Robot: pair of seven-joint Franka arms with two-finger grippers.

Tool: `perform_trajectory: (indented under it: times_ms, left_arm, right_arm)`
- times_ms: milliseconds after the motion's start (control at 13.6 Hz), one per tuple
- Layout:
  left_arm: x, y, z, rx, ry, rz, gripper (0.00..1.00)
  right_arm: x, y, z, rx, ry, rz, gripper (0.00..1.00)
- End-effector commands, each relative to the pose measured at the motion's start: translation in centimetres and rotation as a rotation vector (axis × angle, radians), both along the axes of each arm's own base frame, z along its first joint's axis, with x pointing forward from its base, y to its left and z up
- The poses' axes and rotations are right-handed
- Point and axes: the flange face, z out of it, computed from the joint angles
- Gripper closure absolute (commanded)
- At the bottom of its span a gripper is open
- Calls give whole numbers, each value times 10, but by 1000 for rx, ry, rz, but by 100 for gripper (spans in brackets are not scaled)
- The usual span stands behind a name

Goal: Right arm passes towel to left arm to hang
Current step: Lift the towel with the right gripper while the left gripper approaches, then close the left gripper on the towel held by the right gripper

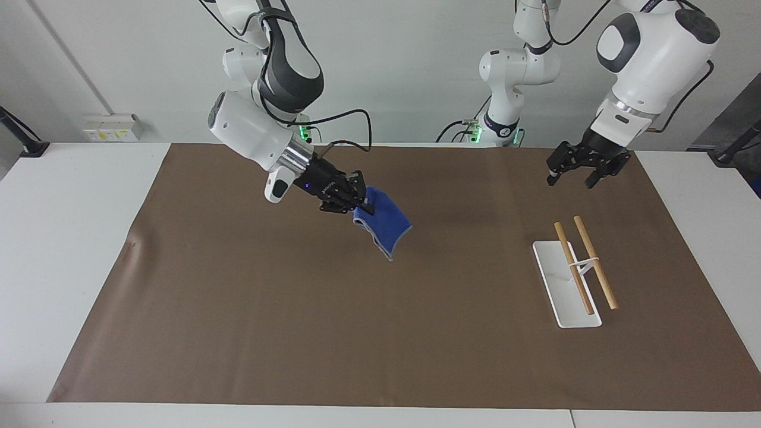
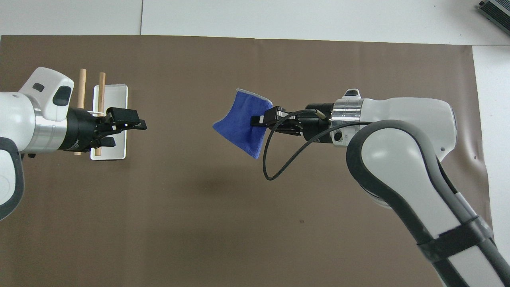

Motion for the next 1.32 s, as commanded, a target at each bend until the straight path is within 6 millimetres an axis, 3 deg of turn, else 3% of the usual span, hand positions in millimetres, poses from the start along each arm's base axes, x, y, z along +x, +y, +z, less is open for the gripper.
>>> perform_trajectory:
  times_ms: [0, 220, 586, 733, 1246]
  left_arm:
    - [0, -31, -12, -108, 47, 171, 0]
    - [11, -49, -20, -281, 103, 333, 0]
    - [10, -72, -25, -380, 190, 523, 0]
    - [1, -72, -39, -395, 213, 552, 0]
    - [-4, -73, -45, -435, 250, 592, 0]
  right_arm:
    - [-8, 21, 5, 69, 19, -27, 100]
    - [-22, 47, 3, 58, 15, -11, 100]
    - [-25, 60, 5, 177, 71, -63, 100]
    - [-28, 65, 6, 212, 88, -76, 100]
    - [-27, 64, 10, 308, 131, -140, 100]
